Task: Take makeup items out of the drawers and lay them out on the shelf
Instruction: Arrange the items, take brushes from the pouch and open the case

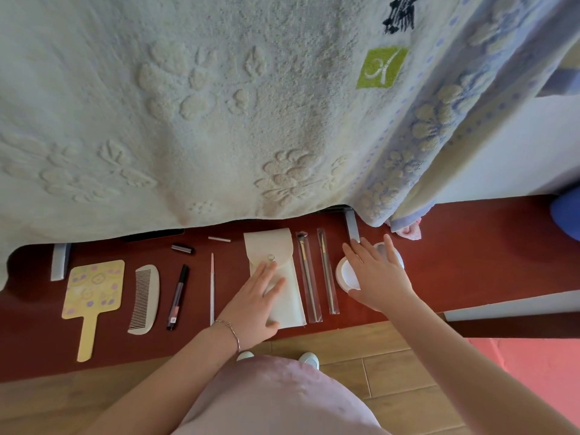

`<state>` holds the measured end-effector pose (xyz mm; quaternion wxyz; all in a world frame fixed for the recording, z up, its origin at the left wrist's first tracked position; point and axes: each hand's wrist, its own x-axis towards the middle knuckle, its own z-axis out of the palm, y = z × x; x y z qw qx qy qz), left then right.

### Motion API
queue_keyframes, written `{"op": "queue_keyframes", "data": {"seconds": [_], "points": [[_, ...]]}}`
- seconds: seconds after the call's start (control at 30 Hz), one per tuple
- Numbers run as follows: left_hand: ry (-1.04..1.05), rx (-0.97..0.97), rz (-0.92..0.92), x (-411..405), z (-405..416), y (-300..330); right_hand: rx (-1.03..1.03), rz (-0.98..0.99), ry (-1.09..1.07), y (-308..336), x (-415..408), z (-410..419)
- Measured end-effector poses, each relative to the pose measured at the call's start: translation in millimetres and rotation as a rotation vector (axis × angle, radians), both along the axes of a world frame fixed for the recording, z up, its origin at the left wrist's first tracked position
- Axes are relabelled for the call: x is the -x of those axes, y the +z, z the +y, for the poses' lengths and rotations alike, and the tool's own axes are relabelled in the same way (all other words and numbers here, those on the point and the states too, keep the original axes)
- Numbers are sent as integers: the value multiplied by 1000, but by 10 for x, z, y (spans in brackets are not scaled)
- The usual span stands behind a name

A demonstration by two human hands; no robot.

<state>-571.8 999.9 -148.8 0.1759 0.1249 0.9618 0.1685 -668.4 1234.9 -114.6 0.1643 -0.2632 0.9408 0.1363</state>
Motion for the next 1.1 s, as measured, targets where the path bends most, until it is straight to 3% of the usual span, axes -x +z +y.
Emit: {"op": "queue_keyframes", "data": {"seconds": [0.27, 0.57, 0.77, 1.1], "points": [[9, 5, -7, 50, 31, 3, -97, -31, 49, -3, 94, -16], [7, 11, 1, 63, 22, -38, -80, -33, 29, -17, 196, 45], [4, 5, 2, 52, 13, -71, 78, -57, 65, -12, 34, -49], [13, -1, 56, 29, -3, -110, 45, -107, 128, -198, -146, -131]]}}
